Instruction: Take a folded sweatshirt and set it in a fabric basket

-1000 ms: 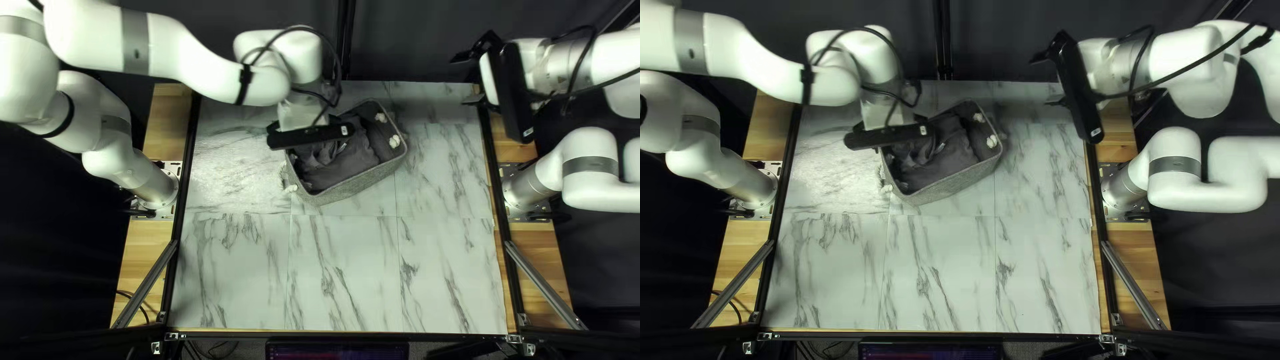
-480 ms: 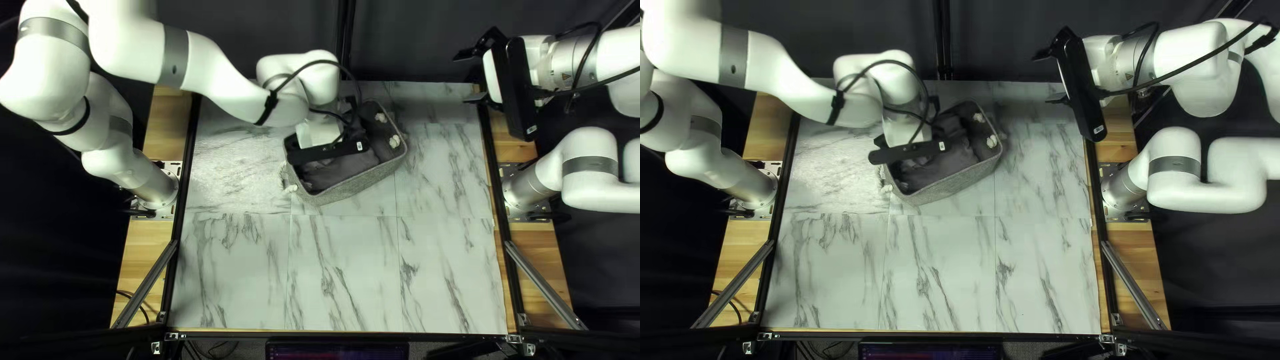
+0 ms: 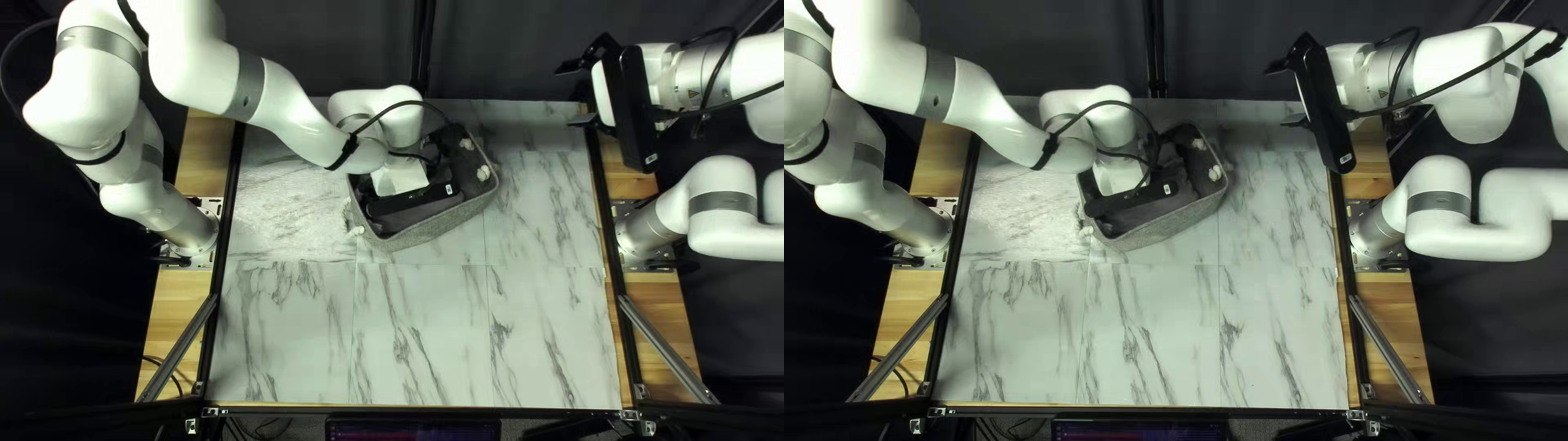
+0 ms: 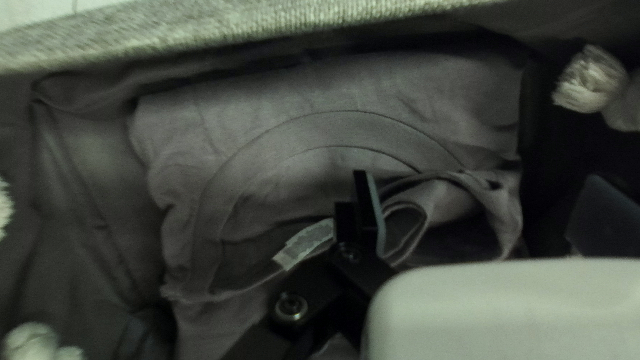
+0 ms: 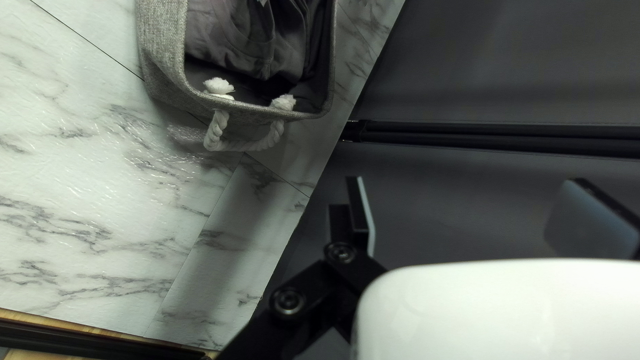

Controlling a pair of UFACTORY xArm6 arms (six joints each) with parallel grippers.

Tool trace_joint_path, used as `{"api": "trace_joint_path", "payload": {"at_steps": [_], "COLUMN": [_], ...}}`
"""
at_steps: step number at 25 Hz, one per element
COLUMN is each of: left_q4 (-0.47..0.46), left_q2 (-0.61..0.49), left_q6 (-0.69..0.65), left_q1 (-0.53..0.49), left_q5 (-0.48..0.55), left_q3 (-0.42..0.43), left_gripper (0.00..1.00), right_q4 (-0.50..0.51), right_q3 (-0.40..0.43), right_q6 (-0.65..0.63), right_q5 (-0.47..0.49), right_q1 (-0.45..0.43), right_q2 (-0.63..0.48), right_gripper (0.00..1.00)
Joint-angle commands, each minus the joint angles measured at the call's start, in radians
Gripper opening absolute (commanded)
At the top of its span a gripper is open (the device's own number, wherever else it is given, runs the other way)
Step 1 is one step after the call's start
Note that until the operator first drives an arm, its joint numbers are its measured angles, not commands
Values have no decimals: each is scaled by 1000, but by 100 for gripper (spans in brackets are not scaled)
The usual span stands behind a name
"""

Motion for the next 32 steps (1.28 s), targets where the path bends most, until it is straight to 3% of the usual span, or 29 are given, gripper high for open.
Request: {"api": "trace_joint_path", "payload": {"at_steps": [1, 6, 8, 11, 15, 20, 24, 32], "left_q4": [-11, -16, -9, -18, -42, -24, -17, -41], "left_q2": [41, 38, 15, 2, 71, 101, 95, 70], "left_q6": [-8, -24, -65, -100, -140, -249, -285, -239], "left_q1": [6, 13, 15, 28, 48, 58, 57, 57], "left_q5": [18, 48, 107, 244, 385, 471, 497, 438], "left_q3": [-32, -28, -31, -88, -192, -249, -267, -212], "left_gripper": [100, 100, 100, 100, 100, 100, 100, 100], "right_q4": [0, 0, 0, 0, 0, 0, 0, 0], "right_q3": [0, 0, 0, 0, 0, 0, 0, 0], "right_q6": [0, 0, 0, 0, 0, 0, 0, 0], "right_q5": [0, 0, 0, 0, 0, 0, 0, 0], "right_q1": [0, 0, 0, 0, 0, 0, 0, 0], "right_q2": [0, 0, 0, 0, 0, 0, 0, 0], "right_gripper": [100, 100, 100, 100, 100, 100, 100, 100]}}
